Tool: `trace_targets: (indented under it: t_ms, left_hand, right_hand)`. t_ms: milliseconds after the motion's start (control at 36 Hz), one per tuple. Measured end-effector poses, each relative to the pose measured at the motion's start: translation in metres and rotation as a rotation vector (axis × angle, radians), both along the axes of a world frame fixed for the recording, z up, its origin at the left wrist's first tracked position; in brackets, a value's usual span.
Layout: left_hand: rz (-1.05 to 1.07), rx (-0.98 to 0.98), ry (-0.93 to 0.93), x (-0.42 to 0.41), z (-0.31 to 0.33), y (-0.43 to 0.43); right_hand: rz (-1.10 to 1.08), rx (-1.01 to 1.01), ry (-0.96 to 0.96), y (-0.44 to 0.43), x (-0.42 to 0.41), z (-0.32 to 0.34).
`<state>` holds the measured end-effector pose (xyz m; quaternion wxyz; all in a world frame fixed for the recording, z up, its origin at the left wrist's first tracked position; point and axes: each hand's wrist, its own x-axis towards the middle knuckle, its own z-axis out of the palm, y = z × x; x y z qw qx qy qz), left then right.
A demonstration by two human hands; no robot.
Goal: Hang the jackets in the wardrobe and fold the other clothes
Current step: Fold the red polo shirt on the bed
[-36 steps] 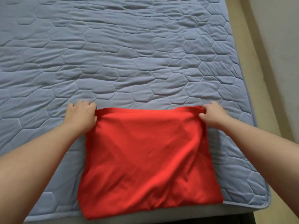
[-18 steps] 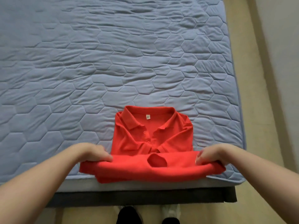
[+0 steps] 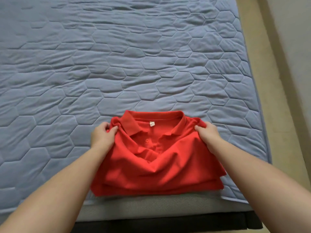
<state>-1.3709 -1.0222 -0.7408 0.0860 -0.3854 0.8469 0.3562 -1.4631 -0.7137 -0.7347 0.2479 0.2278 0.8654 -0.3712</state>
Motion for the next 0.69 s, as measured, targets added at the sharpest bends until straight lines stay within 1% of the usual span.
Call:
trace_targets:
  t_ms: [83,167,222,278,306,333,361,389,417,472,528,556,583,611,639,667,694]
  left_hand:
    - [0.022,-0.069,0.093,-0.036,0.012,-0.013]
    - [0.030,-0.092,0.160,-0.073,0.027,-0.025]
    - [-0.036,-0.151,0.134,-0.083,0.036,-0.030]
    - [-0.167,-0.214,0.081,-0.073,0.046,-0.034]
    - [-0.255,-0.186,0.039,-0.061,0.049,-0.036]
    - [-0.357,-0.111,-0.038,-0.043,0.051,-0.038]
    - [-0.480,-0.004,-0.164,-0.020,0.053,-0.040]
    - [-0.617,0.107,-0.329,0.004,0.056,-0.041]
    - [-0.739,0.199,-0.499,0.030,0.060,-0.041]
    - [-0.886,0.319,-0.772,0.076,0.068,-0.038]
    - [-0.980,0.350,-0.944,0.106,0.073,-0.030]
    - [-1.019,0.332,-1.000,0.114,0.076,-0.025]
    - [-1.041,0.303,-1.031,0.117,0.078,-0.021]
    - [-1.032,0.283,-1.030,0.114,0.079,-0.018]
    - [-0.975,0.277,-0.995,0.105,0.079,-0.017]
    - [-0.882,0.280,-0.927,0.092,0.079,-0.016]
    - [-0.781,0.249,-0.814,0.076,0.076,-0.017]
  right_hand:
    - [-0.046,-0.003,0.148,-0.007,-0.032,0.009]
    - [-0.072,-0.042,0.234,-0.015,-0.059,0.019]
    - [-0.033,-0.086,0.238,-0.016,-0.061,0.028]
    - [0.055,-0.150,0.174,-0.009,-0.049,0.036]
    - [0.121,-0.207,0.095,0.000,-0.038,0.039]
    - [0.206,-0.258,-0.031,0.012,-0.022,0.042]
    - [0.298,-0.300,-0.190,0.025,-0.005,0.046]
    - [0.385,-0.311,-0.353,0.039,0.013,0.050]
    - [0.475,-0.291,-0.500,0.053,0.031,0.053]
    - [0.640,-0.190,-0.717,0.073,0.066,0.060]
    - [0.775,-0.064,-0.903,0.080,0.091,0.065]
    - [0.828,-0.001,-0.977,0.079,0.098,0.068]
    - [0.859,0.047,-1.008,0.076,0.099,0.070]
    - [0.862,0.083,-0.980,0.070,0.095,0.070]
    - [0.818,0.100,-0.883,0.065,0.087,0.068]
    - [0.729,0.112,-0.741,0.059,0.075,0.065]
    - [0.628,0.127,-0.562,0.052,0.060,0.060]
